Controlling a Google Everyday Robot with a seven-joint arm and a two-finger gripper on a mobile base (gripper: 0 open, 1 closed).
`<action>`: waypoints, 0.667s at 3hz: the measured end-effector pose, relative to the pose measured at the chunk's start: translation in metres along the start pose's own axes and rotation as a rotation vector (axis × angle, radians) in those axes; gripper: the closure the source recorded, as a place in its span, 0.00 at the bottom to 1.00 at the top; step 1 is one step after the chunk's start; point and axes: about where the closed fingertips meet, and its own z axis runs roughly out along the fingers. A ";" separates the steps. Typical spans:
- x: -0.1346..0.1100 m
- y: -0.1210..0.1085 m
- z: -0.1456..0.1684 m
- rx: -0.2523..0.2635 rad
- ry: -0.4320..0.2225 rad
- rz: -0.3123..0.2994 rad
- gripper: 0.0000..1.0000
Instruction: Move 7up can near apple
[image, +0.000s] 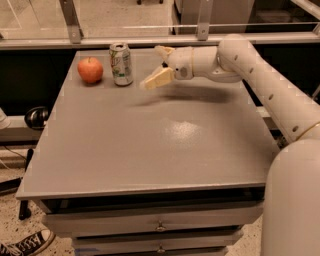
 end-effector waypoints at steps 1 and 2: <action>-0.008 -0.011 -0.073 0.117 -0.018 -0.032 0.00; -0.008 -0.014 -0.093 0.148 -0.018 -0.037 0.00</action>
Offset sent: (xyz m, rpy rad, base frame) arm -0.0059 -0.0595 0.0195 0.0147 -0.0505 -0.0904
